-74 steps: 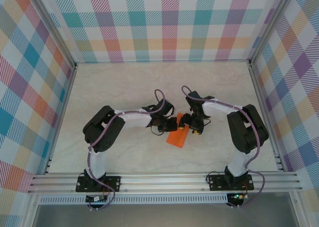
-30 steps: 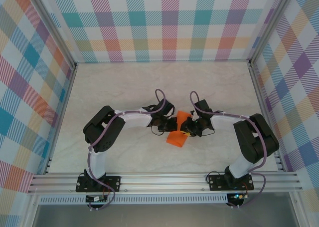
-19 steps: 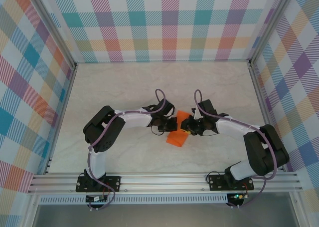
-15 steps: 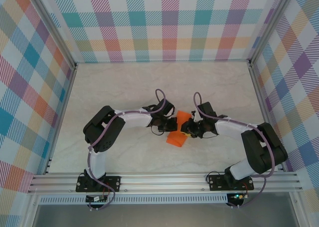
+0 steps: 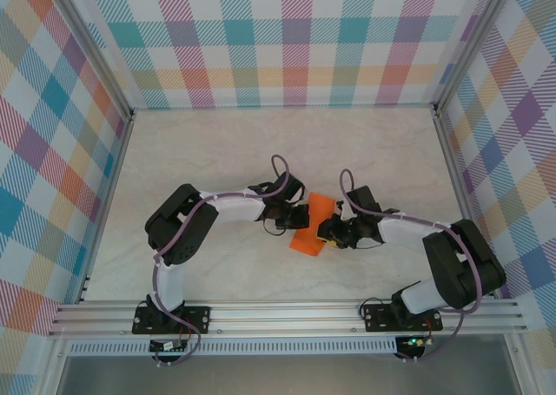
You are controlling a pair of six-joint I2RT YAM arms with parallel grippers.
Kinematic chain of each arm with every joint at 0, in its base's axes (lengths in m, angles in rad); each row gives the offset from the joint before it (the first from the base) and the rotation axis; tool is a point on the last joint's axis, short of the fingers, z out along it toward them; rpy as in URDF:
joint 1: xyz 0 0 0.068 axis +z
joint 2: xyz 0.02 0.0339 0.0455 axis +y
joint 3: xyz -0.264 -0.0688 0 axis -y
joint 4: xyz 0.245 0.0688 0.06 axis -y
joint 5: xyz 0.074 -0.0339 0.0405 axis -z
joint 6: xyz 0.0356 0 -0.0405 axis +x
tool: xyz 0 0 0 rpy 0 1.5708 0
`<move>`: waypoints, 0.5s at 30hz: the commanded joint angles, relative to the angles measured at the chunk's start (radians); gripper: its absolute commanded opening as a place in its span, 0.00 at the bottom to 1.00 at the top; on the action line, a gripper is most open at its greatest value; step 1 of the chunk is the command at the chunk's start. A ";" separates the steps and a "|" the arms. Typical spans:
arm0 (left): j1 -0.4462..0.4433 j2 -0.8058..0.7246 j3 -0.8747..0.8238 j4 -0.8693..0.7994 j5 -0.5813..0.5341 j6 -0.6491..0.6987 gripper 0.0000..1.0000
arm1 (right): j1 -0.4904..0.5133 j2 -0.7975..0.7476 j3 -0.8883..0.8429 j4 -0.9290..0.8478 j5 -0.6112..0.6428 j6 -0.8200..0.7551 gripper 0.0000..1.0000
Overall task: Fold a paper plane with a square sheet of paper (pick it up from the middle)
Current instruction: Fold the square sheet of paper in half at the center of the table.
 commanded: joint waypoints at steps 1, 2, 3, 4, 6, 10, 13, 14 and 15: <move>-0.017 0.037 0.002 -0.083 -0.001 0.015 0.00 | 0.022 -0.039 -0.023 0.060 -0.067 0.008 0.31; -0.018 0.037 0.004 -0.083 -0.001 0.015 0.00 | 0.025 -0.045 -0.033 0.075 -0.066 0.021 0.31; -0.018 0.037 0.003 -0.083 0.000 0.016 0.00 | 0.027 -0.048 -0.043 0.092 -0.064 0.033 0.31; -0.019 0.037 0.003 -0.082 -0.001 0.015 0.00 | 0.027 -0.046 -0.053 0.103 -0.063 0.036 0.32; -0.018 0.039 0.004 -0.084 -0.001 0.016 0.00 | 0.027 -0.032 -0.065 0.102 -0.046 0.037 0.32; -0.019 0.036 0.005 -0.085 0.000 0.015 0.00 | 0.027 0.028 -0.115 0.162 -0.048 0.041 0.32; -0.020 0.038 0.005 -0.087 0.000 0.016 0.00 | 0.027 0.043 -0.122 0.138 -0.036 0.029 0.32; -0.020 0.037 0.005 -0.088 0.000 0.016 0.00 | 0.027 0.034 -0.120 0.124 -0.031 0.026 0.32; -0.020 0.037 0.004 -0.089 0.000 0.016 0.00 | 0.027 0.014 -0.117 0.106 -0.022 0.022 0.32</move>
